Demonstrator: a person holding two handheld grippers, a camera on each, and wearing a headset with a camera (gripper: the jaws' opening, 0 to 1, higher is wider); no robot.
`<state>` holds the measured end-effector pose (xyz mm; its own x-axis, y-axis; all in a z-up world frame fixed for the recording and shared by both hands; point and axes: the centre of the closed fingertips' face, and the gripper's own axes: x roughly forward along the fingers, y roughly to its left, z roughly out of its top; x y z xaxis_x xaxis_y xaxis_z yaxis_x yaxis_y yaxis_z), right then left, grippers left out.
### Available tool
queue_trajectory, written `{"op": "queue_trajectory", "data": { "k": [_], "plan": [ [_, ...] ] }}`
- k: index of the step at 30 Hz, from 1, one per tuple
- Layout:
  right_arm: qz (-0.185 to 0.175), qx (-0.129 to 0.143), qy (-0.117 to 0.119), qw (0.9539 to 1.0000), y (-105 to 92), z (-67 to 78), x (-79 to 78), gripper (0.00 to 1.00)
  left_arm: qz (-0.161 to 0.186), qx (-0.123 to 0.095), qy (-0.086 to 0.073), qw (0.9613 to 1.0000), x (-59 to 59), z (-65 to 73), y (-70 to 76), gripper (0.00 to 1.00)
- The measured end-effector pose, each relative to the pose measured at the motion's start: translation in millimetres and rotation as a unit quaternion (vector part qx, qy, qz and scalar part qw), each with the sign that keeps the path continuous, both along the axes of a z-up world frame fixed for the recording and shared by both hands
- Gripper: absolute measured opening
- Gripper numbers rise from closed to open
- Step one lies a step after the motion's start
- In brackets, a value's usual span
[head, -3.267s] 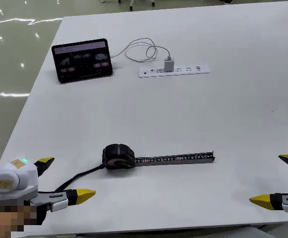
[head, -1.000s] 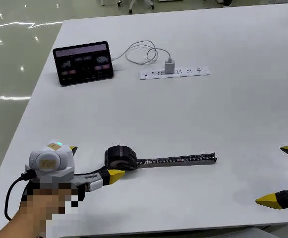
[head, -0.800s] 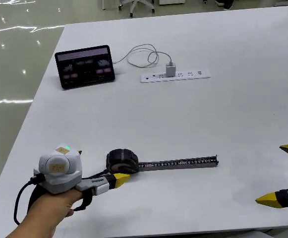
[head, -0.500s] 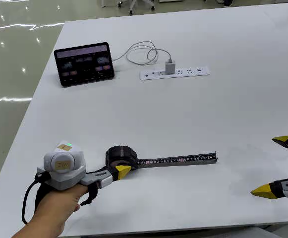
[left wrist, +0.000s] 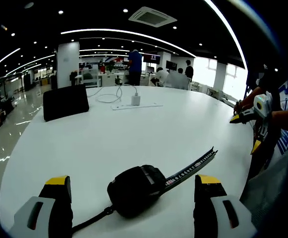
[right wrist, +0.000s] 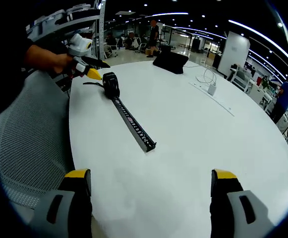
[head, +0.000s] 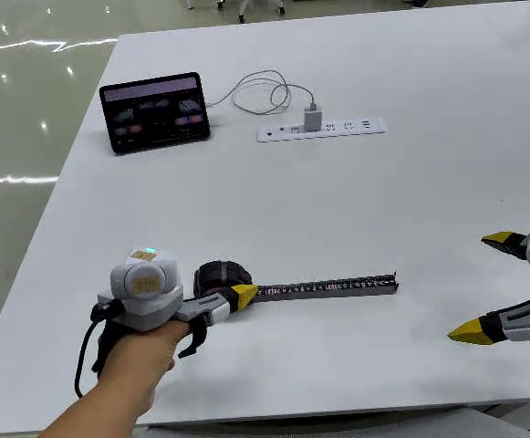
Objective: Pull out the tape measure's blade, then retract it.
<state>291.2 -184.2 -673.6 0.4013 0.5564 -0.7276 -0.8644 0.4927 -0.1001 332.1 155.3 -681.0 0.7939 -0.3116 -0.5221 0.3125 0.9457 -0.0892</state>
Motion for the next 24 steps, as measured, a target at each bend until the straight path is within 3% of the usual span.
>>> {"op": "queue_trajectory", "data": {
  "k": [4,9,24],
  "plan": [
    [0.011,-0.008,0.003,0.9999,5.4,-1.8,3.0,0.95,0.017,-0.004,0.010,0.9998,0.9,-9.6,-0.8,1.00],
    [0.027,-0.018,0.009,0.9994,11.2,-3.9,7.3,0.95,0.051,-0.024,0.025,0.9981,3.2,-19.2,0.6,1.00],
    [0.086,-0.044,0.028,0.9950,31.8,-18.8,15.6,0.88,0.044,-0.023,0.011,0.9987,10.4,-29.1,-9.1,0.97]
  ]
}}
